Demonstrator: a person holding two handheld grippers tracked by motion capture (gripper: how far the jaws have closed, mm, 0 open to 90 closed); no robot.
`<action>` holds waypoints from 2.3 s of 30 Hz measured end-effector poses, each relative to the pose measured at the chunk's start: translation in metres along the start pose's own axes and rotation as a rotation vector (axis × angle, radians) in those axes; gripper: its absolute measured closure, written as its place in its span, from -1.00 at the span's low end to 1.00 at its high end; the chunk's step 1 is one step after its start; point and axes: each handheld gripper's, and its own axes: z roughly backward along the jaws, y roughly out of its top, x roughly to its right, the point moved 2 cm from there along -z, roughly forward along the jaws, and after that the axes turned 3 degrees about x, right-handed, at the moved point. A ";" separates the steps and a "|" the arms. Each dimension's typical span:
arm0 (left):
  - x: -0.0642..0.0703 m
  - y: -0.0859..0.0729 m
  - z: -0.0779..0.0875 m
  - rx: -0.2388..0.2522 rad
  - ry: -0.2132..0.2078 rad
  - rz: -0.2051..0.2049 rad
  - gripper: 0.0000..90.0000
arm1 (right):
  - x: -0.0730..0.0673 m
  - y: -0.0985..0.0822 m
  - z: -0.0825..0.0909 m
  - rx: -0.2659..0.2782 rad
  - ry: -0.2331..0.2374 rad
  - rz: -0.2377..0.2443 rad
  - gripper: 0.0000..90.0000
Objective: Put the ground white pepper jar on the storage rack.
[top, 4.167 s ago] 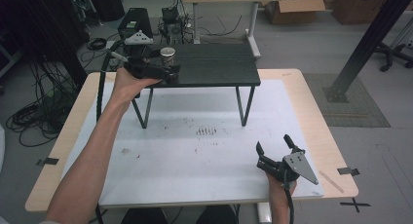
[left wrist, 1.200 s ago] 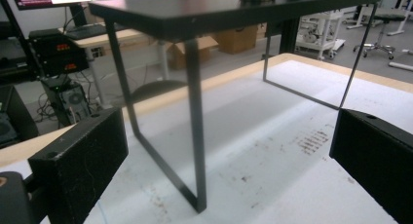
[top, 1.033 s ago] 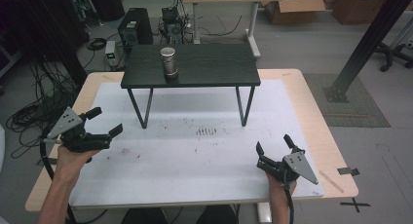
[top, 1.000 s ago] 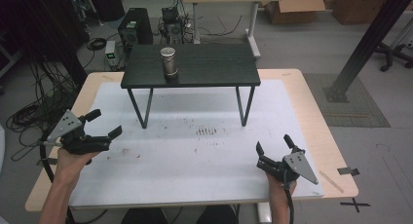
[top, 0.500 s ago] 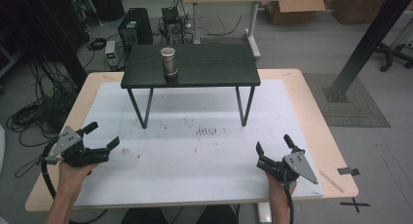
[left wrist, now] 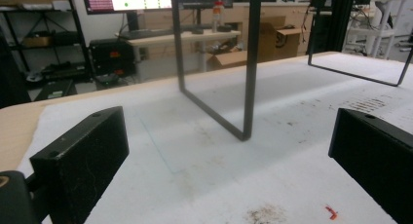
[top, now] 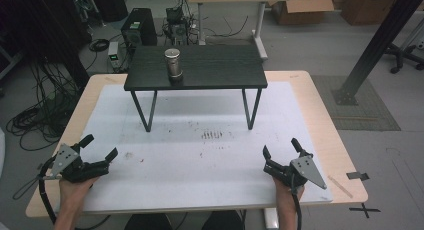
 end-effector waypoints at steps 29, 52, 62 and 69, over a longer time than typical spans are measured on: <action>-0.003 -0.011 0.011 0.117 0.025 0.015 -0.99 | 0.000 0.000 0.000 -0.001 -0.001 0.002 -0.90; -0.002 -0.011 0.010 0.110 0.025 0.012 -0.99 | 0.000 0.000 0.000 0.002 0.000 0.002 -0.90; -0.002 -0.011 0.010 0.110 0.026 0.013 -0.98 | 0.000 0.000 0.000 0.003 0.001 0.002 -0.90; -0.002 -0.011 0.010 0.109 0.026 0.013 -0.98 | 0.000 0.000 0.000 0.002 0.001 0.001 -0.90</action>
